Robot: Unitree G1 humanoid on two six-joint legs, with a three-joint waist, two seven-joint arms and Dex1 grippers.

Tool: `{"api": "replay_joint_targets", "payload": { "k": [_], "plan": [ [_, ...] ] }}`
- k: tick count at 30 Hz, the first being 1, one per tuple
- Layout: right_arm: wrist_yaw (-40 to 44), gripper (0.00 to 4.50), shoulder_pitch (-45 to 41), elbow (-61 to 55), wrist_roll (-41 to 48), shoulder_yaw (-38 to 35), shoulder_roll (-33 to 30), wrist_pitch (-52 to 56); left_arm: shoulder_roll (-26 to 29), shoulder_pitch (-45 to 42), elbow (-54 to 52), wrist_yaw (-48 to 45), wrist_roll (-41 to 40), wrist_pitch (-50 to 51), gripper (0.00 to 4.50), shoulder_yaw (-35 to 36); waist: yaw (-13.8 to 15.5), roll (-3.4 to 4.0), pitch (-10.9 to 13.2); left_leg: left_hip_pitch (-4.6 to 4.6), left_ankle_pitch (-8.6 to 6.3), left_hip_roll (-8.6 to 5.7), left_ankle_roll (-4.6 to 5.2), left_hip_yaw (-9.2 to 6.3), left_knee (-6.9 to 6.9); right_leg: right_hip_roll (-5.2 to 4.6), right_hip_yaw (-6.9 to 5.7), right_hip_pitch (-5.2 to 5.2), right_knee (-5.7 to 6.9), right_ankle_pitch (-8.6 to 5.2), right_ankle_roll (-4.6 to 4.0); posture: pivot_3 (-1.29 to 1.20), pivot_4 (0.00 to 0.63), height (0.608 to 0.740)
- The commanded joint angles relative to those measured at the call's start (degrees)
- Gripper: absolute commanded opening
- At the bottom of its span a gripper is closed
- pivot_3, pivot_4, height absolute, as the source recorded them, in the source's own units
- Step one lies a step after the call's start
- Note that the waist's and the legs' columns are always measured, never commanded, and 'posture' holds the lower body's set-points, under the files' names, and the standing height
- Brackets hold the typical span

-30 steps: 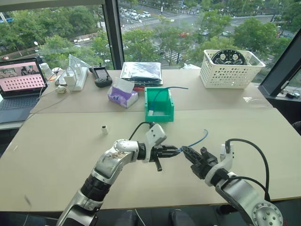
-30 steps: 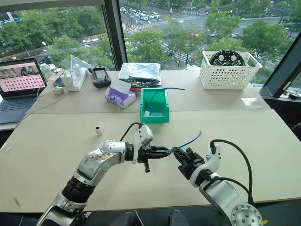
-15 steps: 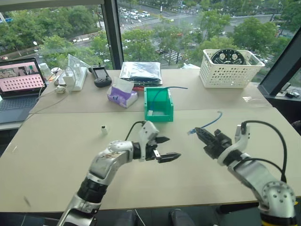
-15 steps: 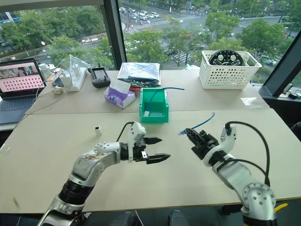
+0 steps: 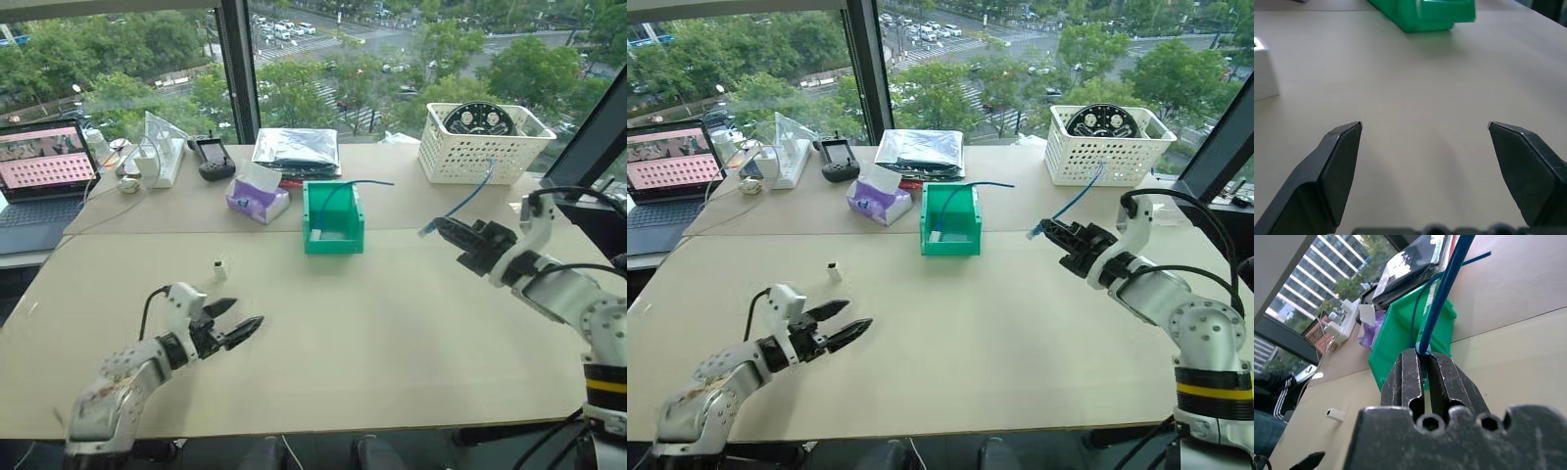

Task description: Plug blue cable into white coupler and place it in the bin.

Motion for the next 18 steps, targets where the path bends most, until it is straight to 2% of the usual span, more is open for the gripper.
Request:
{"api": "replay_joint_targets", "payload": {
  "k": [1, 4, 7, 12, 18],
  "plan": [
    [4.6, 0.0, -3.4, 1.3, -4.6, 0.9, 1.3, 1.3, -4.7, 0.0, -3.4, 14.9, 8.0, -1.5, 4.44, -0.7, 0.1, 0.0, 0.0, 0.0, 0.0, 0.0, 0.0, 0.05, 0.0, -0.03, 0.0, 0.0, -0.06, 0.03, 0.05, 0.0, 0.15, 0.734],
    [6.5, 0.0, -5.0, 2.1, -7.6, 1.3, 2.9, 2.0, -7.7, -2.3, -2.8, 21.5, 12.0, -0.5, 4.44, -3.0, 0.6, -0.03, 0.0, -0.08, 0.0, -0.07, 0.0, 0.04, 0.04, -0.05, -0.02, 0.03, -0.15, 0.17, 0.08, 0.0, 0.15, 0.734],
    [7.4, 0.0, -6.1, 2.1, -9.7, 0.9, 4.4, 2.4, -8.7, -6.8, 2.4, 26.6, 17.5, -2.4, 4.44, -5.5, 0.6, -0.05, 0.0, -0.13, 0.0, -0.08, 0.0, 0.02, 0.05, -0.05, -0.06, 0.03, -0.2, 0.25, 0.07, 0.0, 0.15, 0.734],
    [7.3, 0.0, -4.5, -0.6, -11.0, -1.2, 5.3, 3.4, -9.0, -14.9, 13.2, 30.3, 21.5, -6.5, 4.44, -6.6, 0.5, -0.05, 0.0, -0.17, 0.0, -0.1, 0.01, 0.03, 0.01, -0.02, -0.1, -0.03, -0.18, 0.27, 0.05, 0.0, 0.15, 0.734],
    [5.1, 0.0, -1.0, -4.8, -11.0, -3.9, 6.5, 3.8, -8.6, -21.3, 23.8, 30.6, 24.2, -10.9, 4.44, -8.5, 0.5, -0.05, 0.0, -0.23, -0.02, -0.12, 0.03, 0.0, 0.01, -0.05, -0.14, -0.05, -0.18, 0.28, 0.05, 0.0, 0.15, 0.734]
  ]
}}
